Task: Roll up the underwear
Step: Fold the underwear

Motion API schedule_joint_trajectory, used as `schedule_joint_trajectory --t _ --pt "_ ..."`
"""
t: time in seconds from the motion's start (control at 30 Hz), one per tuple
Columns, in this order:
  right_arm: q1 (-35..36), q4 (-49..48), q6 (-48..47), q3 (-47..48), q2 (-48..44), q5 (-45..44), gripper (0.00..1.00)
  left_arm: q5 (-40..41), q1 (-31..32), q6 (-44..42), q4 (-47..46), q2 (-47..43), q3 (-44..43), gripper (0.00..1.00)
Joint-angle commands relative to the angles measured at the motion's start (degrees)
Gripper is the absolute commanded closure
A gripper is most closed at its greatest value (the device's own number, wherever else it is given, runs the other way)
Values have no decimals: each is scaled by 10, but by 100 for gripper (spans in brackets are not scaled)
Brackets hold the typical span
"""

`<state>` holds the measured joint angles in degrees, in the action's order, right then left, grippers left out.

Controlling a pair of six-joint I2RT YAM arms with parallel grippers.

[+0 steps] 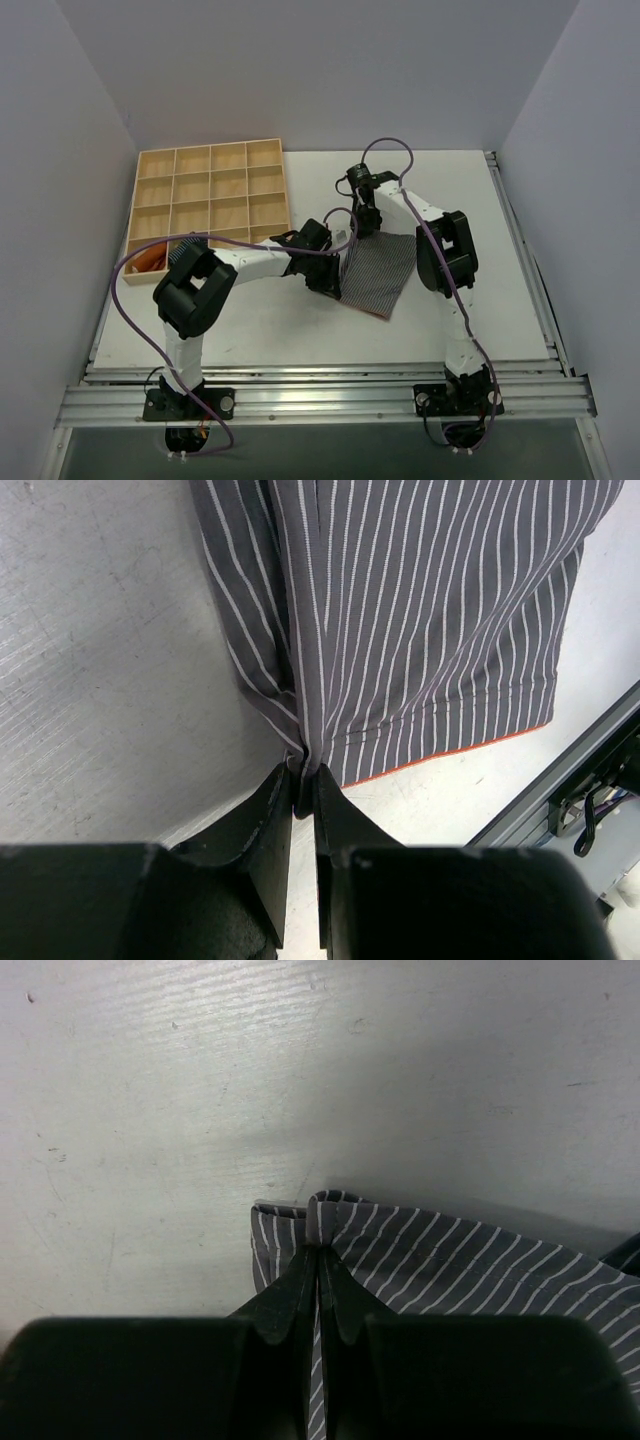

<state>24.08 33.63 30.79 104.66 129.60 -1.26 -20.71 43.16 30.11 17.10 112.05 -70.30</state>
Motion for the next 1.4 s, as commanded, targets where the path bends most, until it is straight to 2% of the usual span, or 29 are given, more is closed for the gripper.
schedule_joint_trajectory --t 0.0,0.2,0.53,0.6,0.63,0.73,0.87,1.0,1.07,1.1,1.2,1.37 --pt "8 11 6 3 -48 -6 100 6 6 2 -8 -8 15 81" --pt "13 -12 17 -6 -38 26 100 9 10 3 -7 -6 12 81" --pt "12 -88 37 -81 -42 78 100 15 10 3 -6 -8 17 80" --pt "13 -94 37 -86 -44 85 89 15 10 2 -5 -8 18 80" --pt "13 -95 36 -87 -44 86 80 15 10 2 -4 -8 18 80" --pt "12 -102 32 -89 -51 86 69 16 11 2 -4 -8 18 81" --pt "12 -95 29 -82 -51 79 68 16 10 1 -4 -8 18 81" --pt "17 -52 17 -58 -19 43 72 18 10 0 -2 -10 18 81" --pt "18 -31 6 -46 -9 18 78 17 11 1 -4 -15 24 81" --pt "19 -27 4 -46 -5 14 85 16 11 6 -11 -17 28 81" --pt "17 -21 1 -45 2 -16 98 10 11 25 -31 -26 48 84" --pt "9 -5 -8 7 17 -21 100 -7 16 56 -62 -31 79 88"
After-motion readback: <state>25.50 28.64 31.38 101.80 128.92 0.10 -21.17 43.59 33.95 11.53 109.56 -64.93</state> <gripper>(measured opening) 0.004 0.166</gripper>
